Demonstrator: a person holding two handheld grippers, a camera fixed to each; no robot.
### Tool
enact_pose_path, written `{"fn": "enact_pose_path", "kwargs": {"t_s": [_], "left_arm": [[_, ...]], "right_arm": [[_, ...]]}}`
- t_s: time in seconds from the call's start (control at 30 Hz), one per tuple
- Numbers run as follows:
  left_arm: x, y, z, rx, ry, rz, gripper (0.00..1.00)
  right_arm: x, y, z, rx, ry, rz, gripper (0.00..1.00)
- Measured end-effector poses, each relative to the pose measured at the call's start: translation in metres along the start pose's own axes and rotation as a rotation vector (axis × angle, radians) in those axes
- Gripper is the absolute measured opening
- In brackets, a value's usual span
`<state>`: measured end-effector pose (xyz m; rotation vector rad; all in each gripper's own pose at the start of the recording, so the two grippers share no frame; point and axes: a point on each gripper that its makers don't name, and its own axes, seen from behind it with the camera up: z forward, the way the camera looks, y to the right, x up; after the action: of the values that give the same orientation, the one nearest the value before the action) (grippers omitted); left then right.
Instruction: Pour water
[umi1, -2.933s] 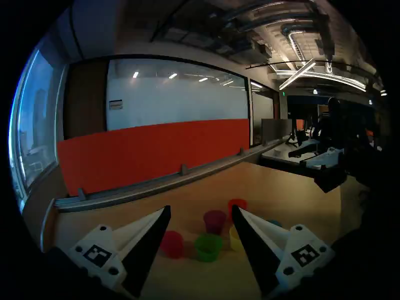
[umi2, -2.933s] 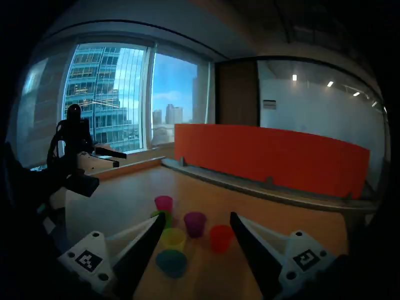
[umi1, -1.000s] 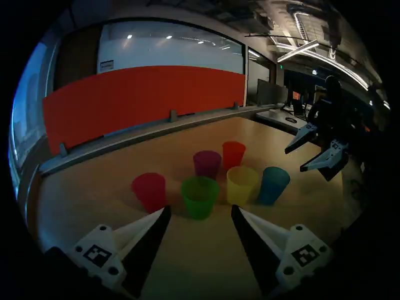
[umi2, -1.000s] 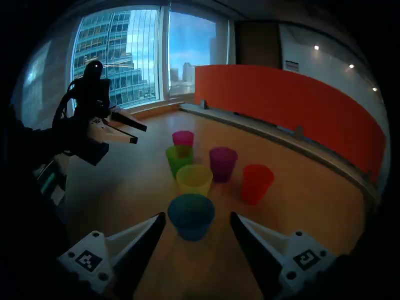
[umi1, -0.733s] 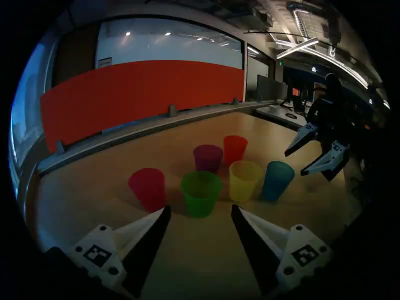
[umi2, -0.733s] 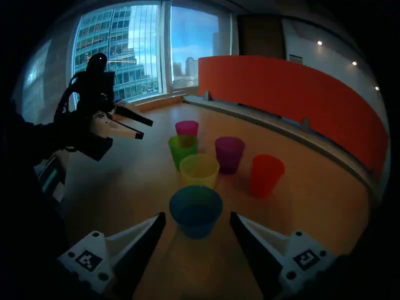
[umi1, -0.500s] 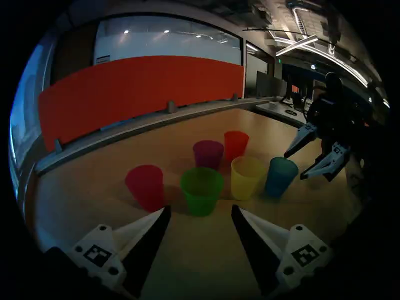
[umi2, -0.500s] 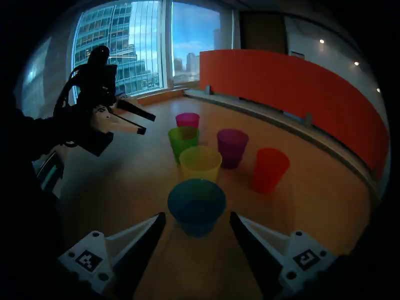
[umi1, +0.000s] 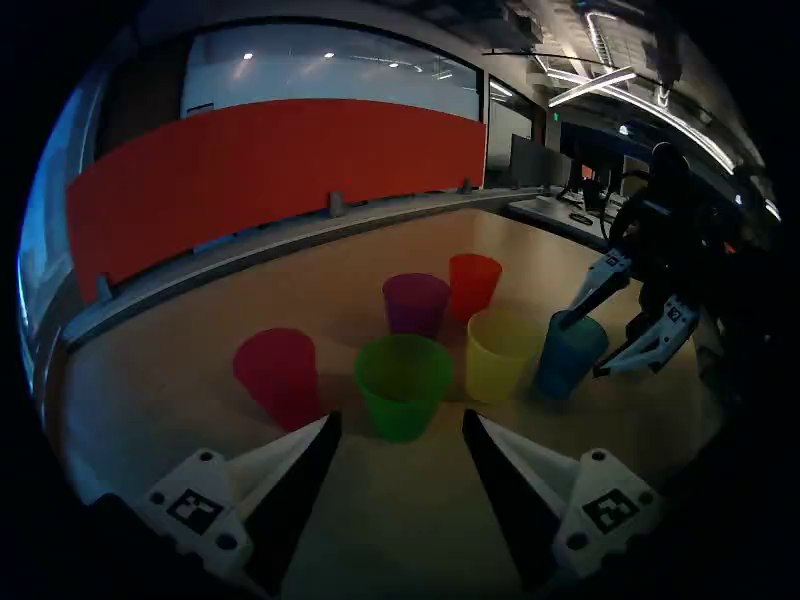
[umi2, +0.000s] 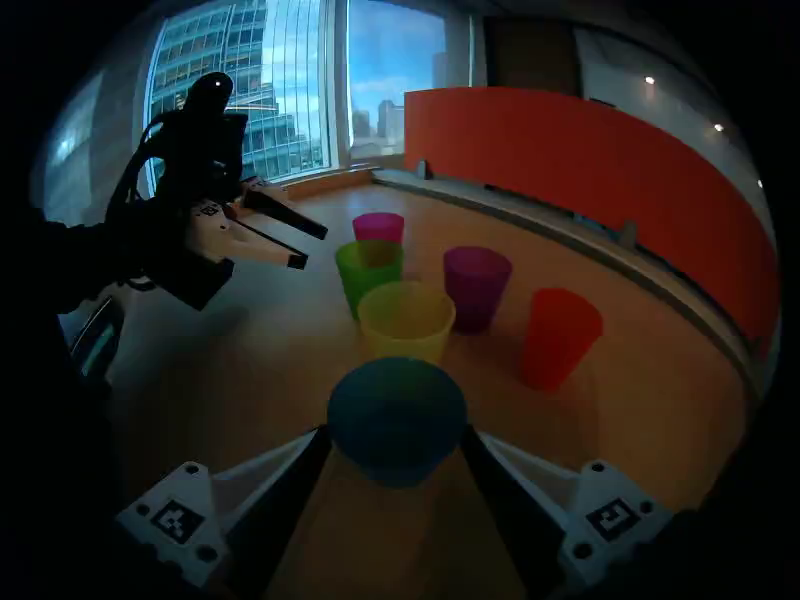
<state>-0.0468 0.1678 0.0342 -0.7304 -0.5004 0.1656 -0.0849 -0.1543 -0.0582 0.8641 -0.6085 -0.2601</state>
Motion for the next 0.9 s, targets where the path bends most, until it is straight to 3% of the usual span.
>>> {"fn": "enact_pose_path", "kwargs": {"t_s": [0.4,0.53,0.9], "left_arm": [[0.000,-0.004,0.013,-0.011,-0.010,-0.005,0.89],[0.000,-0.003,0.017,-0.016,-0.011,-0.004,0.90],[-0.003,-0.002,0.028,-0.025,-0.027,0.000,0.90]], "right_arm": [[0.005,-0.001,0.017,0.016,0.010,0.003,0.99],[0.004,0.001,0.018,0.015,0.008,-0.003,0.91],[0.002,0.000,0.017,0.026,0.003,-0.016,0.90]]}}
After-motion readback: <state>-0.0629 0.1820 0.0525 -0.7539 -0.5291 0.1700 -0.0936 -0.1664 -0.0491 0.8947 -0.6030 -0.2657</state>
